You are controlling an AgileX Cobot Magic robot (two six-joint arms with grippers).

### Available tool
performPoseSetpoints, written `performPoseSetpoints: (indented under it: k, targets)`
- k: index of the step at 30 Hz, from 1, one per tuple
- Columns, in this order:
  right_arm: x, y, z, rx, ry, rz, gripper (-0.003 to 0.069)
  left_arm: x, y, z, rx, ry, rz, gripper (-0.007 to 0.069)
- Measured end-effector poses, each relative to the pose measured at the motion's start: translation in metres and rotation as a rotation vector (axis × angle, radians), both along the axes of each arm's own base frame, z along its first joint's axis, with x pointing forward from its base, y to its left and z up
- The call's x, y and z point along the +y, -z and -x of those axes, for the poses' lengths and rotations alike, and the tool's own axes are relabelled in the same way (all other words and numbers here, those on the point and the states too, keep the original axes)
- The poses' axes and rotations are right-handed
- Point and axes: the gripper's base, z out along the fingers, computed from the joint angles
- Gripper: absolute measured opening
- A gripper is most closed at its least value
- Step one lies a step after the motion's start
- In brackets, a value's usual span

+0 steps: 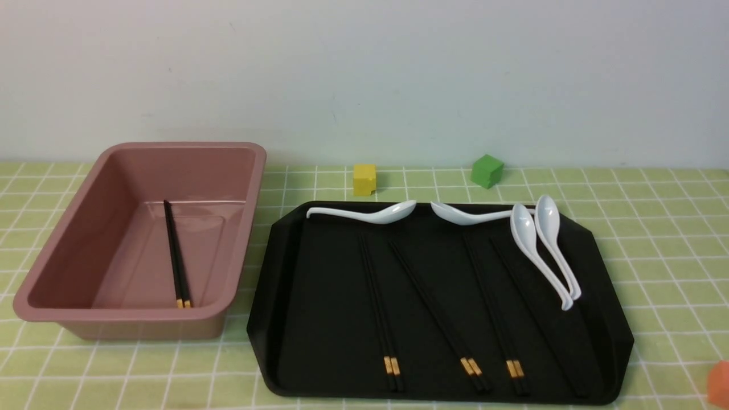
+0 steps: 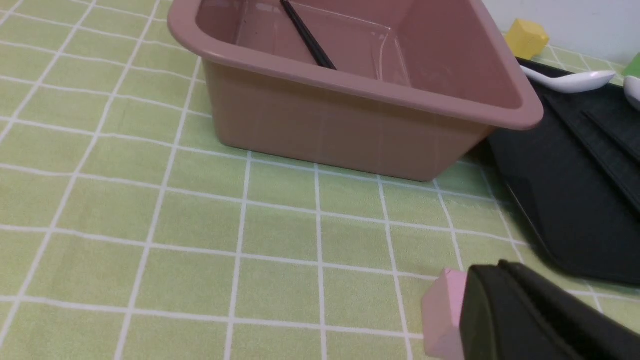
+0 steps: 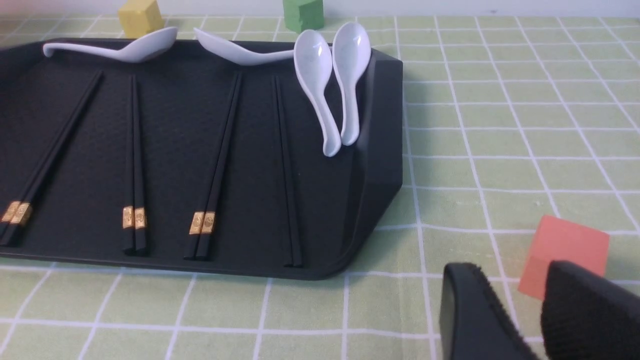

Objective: On green tablecloth take chopsticks from black tray and put them in box.

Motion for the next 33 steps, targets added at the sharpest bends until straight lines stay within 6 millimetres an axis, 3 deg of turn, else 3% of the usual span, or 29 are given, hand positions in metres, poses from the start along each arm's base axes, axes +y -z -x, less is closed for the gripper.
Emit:
performPoseSetpoints:
  k: [33]
  targets:
    - [0.0,0.0,0.0,0.0,0.0,0.0,0.024,-0.0001,0.0004,0.0001,0.005,0.0,0.003,0.0034]
